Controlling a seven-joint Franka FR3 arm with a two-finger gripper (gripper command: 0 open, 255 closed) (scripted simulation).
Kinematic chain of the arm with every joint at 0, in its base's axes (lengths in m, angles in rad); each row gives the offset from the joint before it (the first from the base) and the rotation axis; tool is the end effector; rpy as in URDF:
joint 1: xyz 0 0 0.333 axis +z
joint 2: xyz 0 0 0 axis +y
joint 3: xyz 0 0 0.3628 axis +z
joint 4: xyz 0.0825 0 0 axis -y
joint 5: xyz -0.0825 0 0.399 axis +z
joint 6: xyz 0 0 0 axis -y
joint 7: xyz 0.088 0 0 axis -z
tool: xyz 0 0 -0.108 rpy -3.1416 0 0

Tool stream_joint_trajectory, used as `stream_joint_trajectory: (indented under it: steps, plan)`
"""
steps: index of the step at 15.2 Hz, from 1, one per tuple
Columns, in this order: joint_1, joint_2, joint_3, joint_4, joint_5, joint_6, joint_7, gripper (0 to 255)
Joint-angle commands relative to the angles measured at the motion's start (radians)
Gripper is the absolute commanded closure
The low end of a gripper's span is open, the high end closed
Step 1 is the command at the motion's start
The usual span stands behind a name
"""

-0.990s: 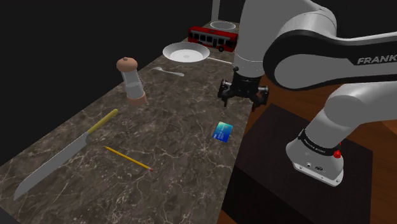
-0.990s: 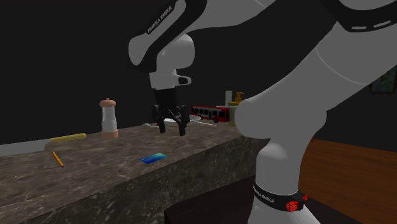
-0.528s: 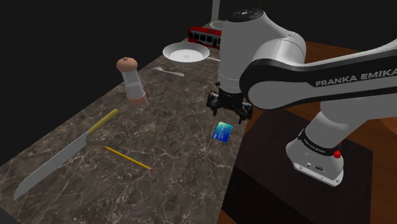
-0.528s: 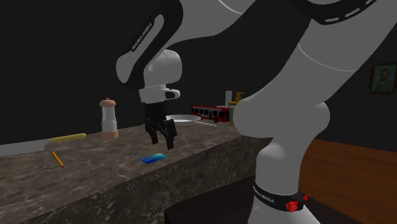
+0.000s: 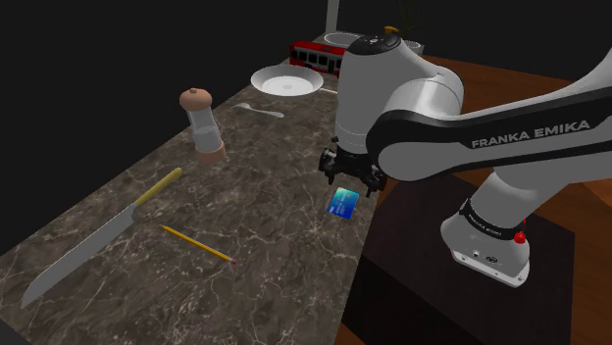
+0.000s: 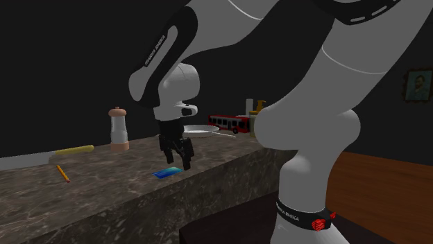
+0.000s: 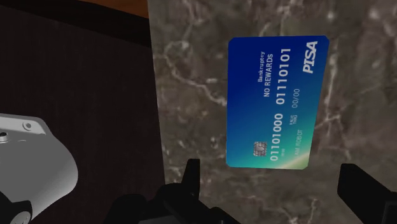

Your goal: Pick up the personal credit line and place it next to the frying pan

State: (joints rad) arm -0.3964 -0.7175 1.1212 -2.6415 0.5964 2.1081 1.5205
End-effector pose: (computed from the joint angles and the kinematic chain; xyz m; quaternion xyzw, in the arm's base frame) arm 0.2804 0.2607 0.3626 0.7952 -0.6018 0.0494 0.0551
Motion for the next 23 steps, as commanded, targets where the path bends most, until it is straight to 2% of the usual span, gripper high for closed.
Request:
stream_joint_trajectory:
  steps: [1, 3, 4, 13, 23]
  plan:
    - [0.0, 0.0, 0.001, 0.0, 0.0, 0.001, 0.0, 0]
    - [0.0, 0.0, 0.0, 0.0, 0.0, 0.001, 0.0, 0]
    - [0.0, 0.0, 0.0, 0.0, 0.0, 0.001, 0.0, 255]
    - [0.0, 0.001, 0.0, -0.001, 0.0, 0.001, 0.0, 255]
    - [0.041, -0.07, -0.122, 0.067, -0.052, -0.154, -0.007, 255]
